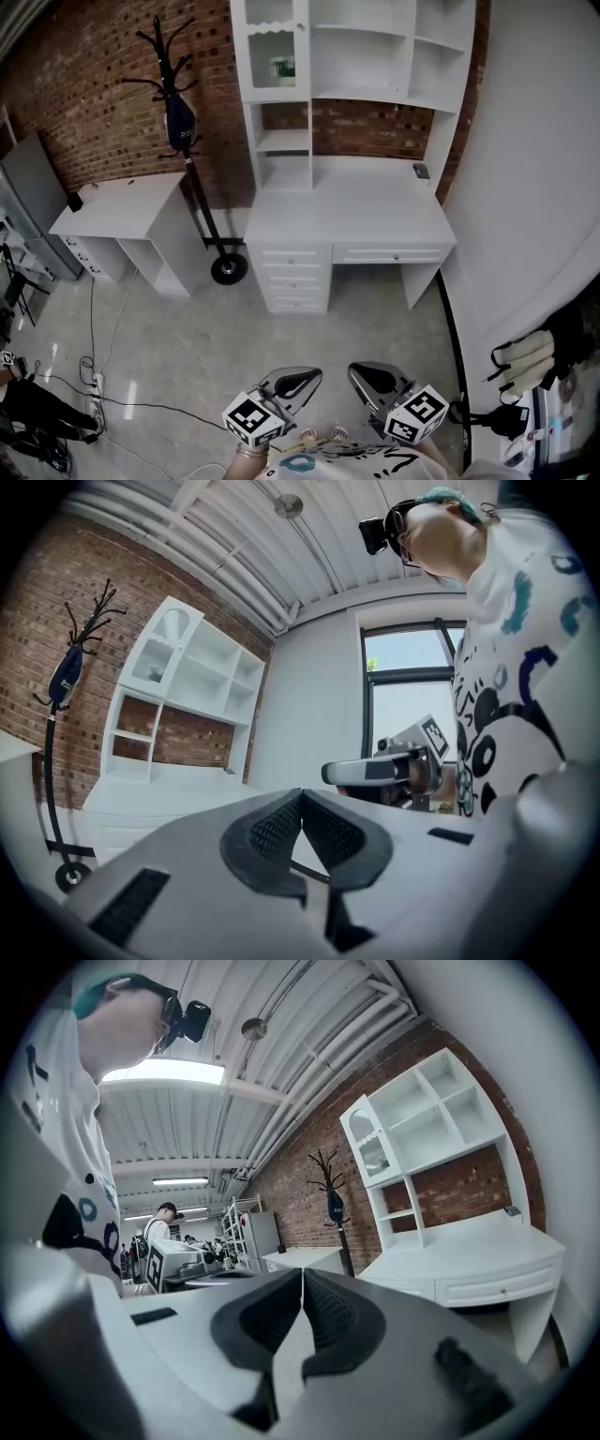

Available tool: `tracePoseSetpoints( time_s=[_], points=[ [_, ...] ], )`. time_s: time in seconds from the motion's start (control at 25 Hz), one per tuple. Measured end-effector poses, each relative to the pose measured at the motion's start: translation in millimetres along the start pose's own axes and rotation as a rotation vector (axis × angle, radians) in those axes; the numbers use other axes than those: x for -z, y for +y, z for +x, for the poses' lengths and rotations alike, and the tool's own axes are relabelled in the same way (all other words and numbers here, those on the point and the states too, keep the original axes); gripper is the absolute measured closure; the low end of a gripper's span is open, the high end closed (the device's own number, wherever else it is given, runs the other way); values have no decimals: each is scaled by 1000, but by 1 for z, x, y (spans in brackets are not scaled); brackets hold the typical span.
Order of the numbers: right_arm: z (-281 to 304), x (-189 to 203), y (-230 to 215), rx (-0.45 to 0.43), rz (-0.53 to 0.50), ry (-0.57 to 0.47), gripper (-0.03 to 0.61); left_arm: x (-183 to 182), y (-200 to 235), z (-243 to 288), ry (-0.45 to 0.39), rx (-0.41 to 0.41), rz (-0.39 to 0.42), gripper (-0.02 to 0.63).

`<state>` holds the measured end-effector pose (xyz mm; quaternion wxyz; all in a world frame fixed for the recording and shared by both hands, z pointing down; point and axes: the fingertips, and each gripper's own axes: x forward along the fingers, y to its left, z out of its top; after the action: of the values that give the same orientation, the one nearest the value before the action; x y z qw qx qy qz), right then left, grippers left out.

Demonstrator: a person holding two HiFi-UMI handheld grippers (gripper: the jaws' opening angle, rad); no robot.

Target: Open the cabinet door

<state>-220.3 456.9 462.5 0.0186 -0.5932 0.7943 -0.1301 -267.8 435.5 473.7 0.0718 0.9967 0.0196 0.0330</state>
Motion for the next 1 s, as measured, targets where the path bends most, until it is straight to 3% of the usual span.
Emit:
tracePoseSetpoints(
  time_s=[0.68, 1.0],
  points=[
    [32, 1, 9, 62, -21, -33, 549, 8, 30, -21, 11, 34, 9, 598],
    [43, -2, -12, 89, -19, -40, 549, 16, 56, -17, 29, 16, 4, 598]
  ],
)
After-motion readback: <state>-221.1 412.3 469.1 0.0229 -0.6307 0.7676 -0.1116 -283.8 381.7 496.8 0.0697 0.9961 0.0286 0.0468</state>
